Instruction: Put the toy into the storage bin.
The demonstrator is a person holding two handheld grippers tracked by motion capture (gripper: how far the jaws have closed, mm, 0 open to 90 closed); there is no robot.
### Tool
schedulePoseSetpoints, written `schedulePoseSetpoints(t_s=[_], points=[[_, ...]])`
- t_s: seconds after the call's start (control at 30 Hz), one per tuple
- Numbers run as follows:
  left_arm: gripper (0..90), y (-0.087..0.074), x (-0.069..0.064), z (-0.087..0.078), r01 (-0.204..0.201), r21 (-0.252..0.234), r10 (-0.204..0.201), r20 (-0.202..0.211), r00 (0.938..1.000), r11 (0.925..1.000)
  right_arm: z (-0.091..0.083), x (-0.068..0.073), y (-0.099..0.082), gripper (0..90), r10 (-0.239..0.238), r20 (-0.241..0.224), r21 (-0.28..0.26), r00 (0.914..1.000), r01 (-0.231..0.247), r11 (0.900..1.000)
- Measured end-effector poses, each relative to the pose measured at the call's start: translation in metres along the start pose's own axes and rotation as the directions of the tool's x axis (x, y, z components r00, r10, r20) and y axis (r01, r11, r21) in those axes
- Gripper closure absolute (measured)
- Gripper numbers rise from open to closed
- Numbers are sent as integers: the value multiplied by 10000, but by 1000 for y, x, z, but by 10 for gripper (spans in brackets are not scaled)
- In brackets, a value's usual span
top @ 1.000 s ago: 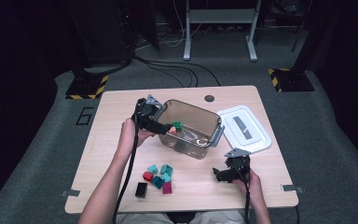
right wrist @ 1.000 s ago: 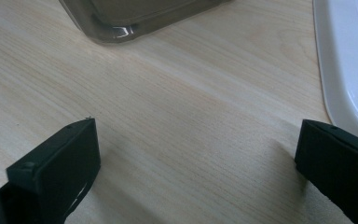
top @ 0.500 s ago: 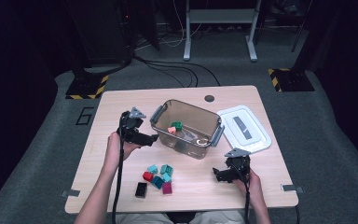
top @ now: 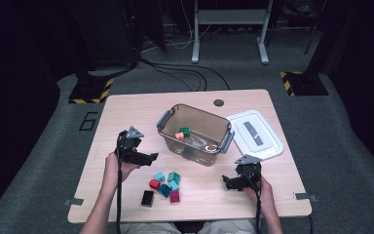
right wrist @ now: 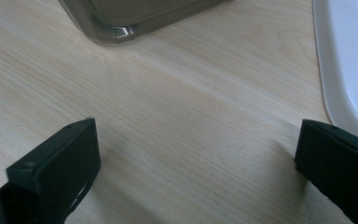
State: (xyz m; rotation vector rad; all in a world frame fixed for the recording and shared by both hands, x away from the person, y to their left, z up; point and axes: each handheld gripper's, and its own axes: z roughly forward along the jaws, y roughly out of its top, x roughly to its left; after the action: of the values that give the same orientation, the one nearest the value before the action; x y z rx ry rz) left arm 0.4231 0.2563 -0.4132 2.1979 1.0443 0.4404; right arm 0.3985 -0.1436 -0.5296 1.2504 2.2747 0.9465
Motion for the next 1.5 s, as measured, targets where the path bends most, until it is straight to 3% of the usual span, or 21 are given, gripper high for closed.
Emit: schedulePoseSetpoints(t_s=[0.6, 0.8, 1.03, 1.17, 1.3, 1.5], points=[[92, -46, -9, 17, 285, 571, -301, 272, 9992, 9980, 0, 0, 0, 0, 1, 2, 0, 10000, -1, 10000], [92, -49, -17, 31, 124, 863, -175, 584, 9981, 9962, 0, 0, 0, 0, -3, 2, 0, 10000, 3, 10000], [108, -49, -24, 52, 218, 1258, -331, 884, 9955, 9918, 0, 0, 0, 0, -3, 1, -1, 10000, 3, 10000], [182, -48, -29, 56, -29, 1352, -126, 1143, 9934, 9908, 0, 0, 0, 0, -2, 3, 0, 10000, 2, 10000], [403, -47, -33, 57, -493, 1479, 283, 1409, 9896, 9878, 0, 0, 0, 0, 1, 3, -1, 10000, -1, 10000], [657, -46, -36, 61, -639, 1647, 385, 1530, 9875, 9843, 0, 0, 0, 0, -1, 2, 1, 10000, 1, 10000]])
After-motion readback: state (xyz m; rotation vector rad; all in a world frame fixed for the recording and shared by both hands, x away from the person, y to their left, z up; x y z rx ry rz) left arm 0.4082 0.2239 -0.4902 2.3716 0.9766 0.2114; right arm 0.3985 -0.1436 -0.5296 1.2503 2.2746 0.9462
